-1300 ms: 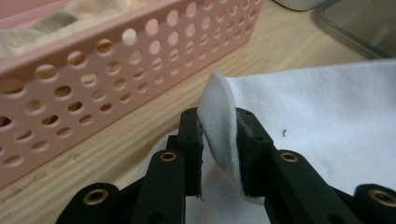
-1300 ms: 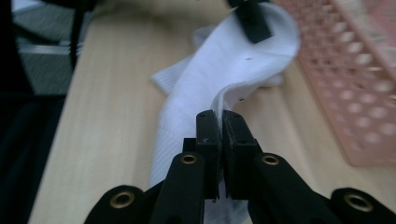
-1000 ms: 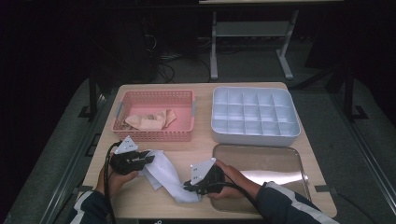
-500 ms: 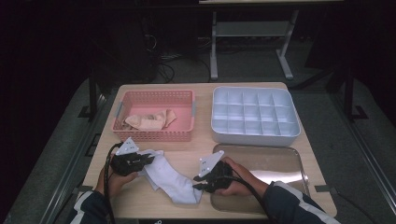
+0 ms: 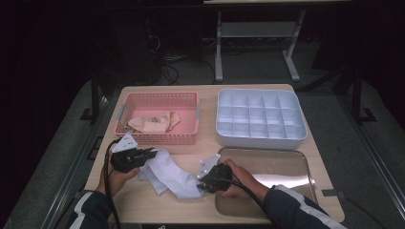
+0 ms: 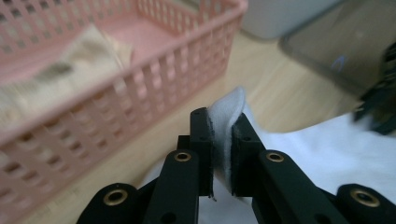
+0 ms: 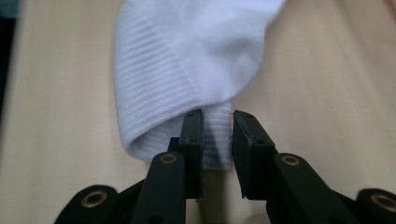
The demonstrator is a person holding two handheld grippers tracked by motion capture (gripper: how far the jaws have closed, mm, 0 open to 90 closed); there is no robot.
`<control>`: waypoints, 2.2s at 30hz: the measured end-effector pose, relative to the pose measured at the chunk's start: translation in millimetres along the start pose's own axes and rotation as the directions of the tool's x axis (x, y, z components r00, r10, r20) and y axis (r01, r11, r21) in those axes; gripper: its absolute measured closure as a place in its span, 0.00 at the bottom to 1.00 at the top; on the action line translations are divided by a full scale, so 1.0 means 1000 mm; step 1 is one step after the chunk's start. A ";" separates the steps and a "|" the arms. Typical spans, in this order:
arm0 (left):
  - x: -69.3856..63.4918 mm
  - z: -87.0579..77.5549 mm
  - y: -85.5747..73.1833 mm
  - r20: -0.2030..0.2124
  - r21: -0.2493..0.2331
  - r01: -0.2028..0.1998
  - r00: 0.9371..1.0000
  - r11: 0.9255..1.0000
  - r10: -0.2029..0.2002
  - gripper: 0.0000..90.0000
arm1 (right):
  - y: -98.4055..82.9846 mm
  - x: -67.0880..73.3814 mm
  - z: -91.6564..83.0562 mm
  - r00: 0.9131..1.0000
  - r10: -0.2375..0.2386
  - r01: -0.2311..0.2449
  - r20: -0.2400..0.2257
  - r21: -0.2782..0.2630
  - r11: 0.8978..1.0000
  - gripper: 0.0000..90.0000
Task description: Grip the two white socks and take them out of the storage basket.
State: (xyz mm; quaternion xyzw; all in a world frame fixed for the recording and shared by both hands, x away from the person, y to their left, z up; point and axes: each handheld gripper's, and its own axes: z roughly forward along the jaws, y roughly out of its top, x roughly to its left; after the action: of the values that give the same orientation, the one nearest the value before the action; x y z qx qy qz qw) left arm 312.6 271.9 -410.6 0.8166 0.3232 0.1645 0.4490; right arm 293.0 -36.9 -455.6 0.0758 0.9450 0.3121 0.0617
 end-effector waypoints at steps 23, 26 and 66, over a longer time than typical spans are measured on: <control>-0.040 -0.023 -0.026 0.391 0.101 -0.209 0.907 0.973 0.155 0.91 | -0.009 -0.066 0.005 0.914 0.260 -0.259 0.311 -0.044 0.965 0.82; -0.044 -0.014 -0.037 0.383 0.161 -0.219 0.912 0.962 0.144 0.90 | -0.010 -0.068 0.004 0.914 0.270 -0.270 0.304 -0.043 0.962 0.80; -0.037 -0.019 -0.066 0.193 0.244 -0.162 0.974 0.956 0.116 0.79 | 0.022 -0.027 -0.020 0.988 -0.118 0.099 -0.100 -0.179 0.979 0.96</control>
State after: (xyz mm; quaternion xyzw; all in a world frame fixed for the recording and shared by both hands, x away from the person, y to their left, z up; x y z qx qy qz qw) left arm 249.9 284.2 -455.0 0.9001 0.2424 0.0794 0.3531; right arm 318.9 -36.3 -424.7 0.0013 0.9188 0.3932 0.0330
